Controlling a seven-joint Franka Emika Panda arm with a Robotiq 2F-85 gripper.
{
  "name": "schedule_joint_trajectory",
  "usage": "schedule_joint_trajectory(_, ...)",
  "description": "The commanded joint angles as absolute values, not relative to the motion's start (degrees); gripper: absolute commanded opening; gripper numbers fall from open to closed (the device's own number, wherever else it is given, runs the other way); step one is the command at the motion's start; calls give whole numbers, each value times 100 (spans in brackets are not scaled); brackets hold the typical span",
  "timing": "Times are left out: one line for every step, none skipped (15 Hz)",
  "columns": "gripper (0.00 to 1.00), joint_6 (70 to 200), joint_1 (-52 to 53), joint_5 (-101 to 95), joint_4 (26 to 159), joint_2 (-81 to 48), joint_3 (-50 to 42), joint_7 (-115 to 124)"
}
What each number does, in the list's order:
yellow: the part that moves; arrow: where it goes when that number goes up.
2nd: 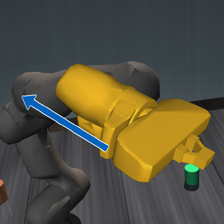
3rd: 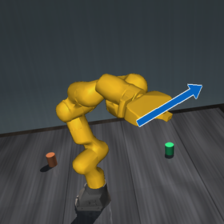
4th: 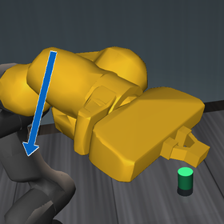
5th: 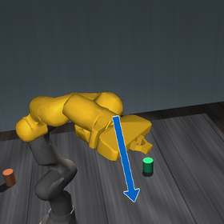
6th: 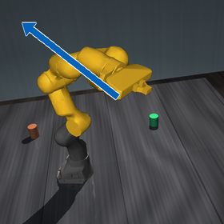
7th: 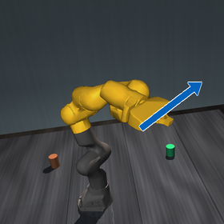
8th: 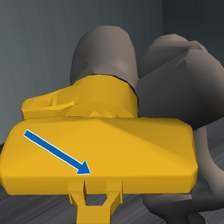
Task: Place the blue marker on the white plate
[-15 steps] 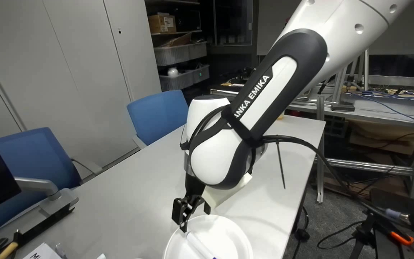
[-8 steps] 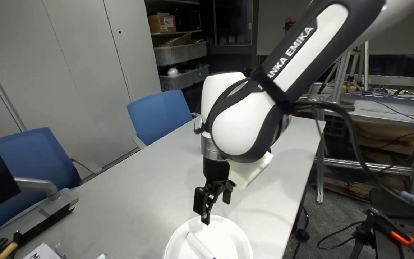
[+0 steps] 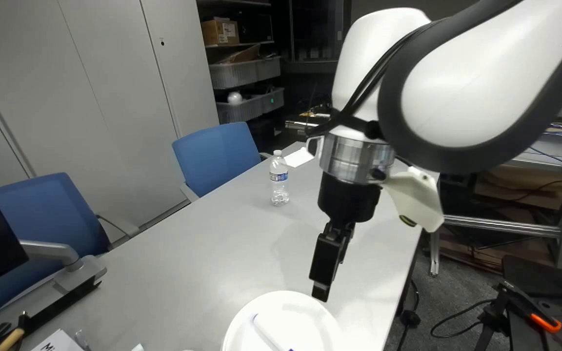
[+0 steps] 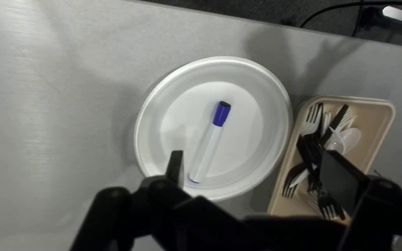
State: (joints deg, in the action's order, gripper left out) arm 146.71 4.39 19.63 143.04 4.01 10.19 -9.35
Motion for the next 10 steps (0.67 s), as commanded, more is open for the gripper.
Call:
schedule_joint_trajectory(100,14573,799,2432,15057,1594,824,-1452)
schedule_joint_trajectory(100,14664,756,2119,14627,929,798,-1115)
schedule_joint_trajectory(100,14660,828,2147,14763,1156,768,-1147)
schedule_joint_trajectory(100,14657,870,2140,14864,1319,752,-1142)
schedule_joint_trajectory(100,14658,891,2133,14934,1419,741,-1137)
schedule_joint_trajectory(100,14659,898,2129,14973,1463,736,-1136)
schedule_joint_trajectory(100,14659,898,2128,14993,1475,732,-1140)
schedule_joint_trajectory(100,14659,897,2128,15001,1474,727,-1145)
schedule_joint_trajectory(100,14659,897,2129,15005,1475,724,-1148)
schedule_joint_trajectory(100,14659,897,2129,15007,1475,722,-1149)
